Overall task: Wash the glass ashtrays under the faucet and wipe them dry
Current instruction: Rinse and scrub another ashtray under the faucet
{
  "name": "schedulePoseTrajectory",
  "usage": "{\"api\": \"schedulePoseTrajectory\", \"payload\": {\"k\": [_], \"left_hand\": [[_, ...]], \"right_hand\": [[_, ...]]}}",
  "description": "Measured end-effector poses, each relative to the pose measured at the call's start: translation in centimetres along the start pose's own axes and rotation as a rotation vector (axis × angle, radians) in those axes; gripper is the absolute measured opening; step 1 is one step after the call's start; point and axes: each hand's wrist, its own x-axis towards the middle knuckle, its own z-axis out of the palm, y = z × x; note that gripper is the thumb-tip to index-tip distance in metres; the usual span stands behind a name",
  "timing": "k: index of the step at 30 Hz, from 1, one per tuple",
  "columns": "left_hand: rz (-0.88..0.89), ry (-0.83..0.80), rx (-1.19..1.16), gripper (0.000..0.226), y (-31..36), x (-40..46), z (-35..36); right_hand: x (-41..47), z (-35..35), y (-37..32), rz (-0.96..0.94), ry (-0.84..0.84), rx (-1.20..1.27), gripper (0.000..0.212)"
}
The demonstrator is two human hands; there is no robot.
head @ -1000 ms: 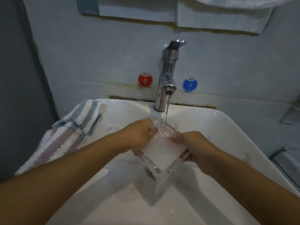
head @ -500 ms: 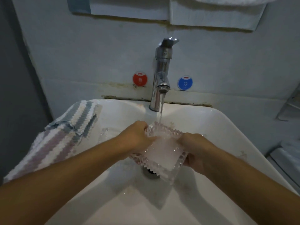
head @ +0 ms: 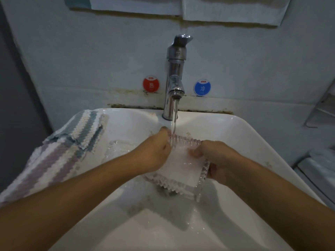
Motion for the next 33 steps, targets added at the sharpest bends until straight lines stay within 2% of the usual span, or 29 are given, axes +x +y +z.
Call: {"api": "schedulePoseTrajectory", "payload": {"k": [4,9,13,15,17,22,27,33], "left_hand": [[-0.047,0.017,-0.006,0.018,-0.4,-0.1,-0.2],[-0.019,0.011,0.104,0.015,-0.3,-0.1,0.0],[-0.101,-0.023,-0.083,0.019,-0.3,-0.2,0.4],[-0.160,0.013,-0.220,0.023,-0.2,-0.3,0.4],[-0.184,0.063,-0.260,0.020,-0.3,-0.3,0.4],[-0.087,0.092,-0.004,0.023,-0.3,-0.6,0.4],[-0.059,0.049,0.045,0.022,-0.2,-0.4,0.6],[-0.202,0.085,-0.302,0.017,-0.2,-0.2,0.7]], "right_hand": [[-0.2,0.1,0.0,0.018,-0.017,-0.014,0.015],[-0.2,0.4,0.0,0.027,-0.030,-0.001,0.020],[-0.1,0.2,-0.1,0.004,-0.005,0.024,0.034],[-0.1,0.0,-0.2,-0.027,0.034,0.028,0.040],[-0.3,0.1,-0.3,-0.058,0.059,0.016,0.037],[-0.5,0.5,-0.3,-0.076,0.044,-0.022,0.029],[-0.2,0.4,-0.4,-0.064,0.069,-0.008,0.034],[-0.2,0.1,-0.4,-0.075,0.082,0.112,0.040]]}}
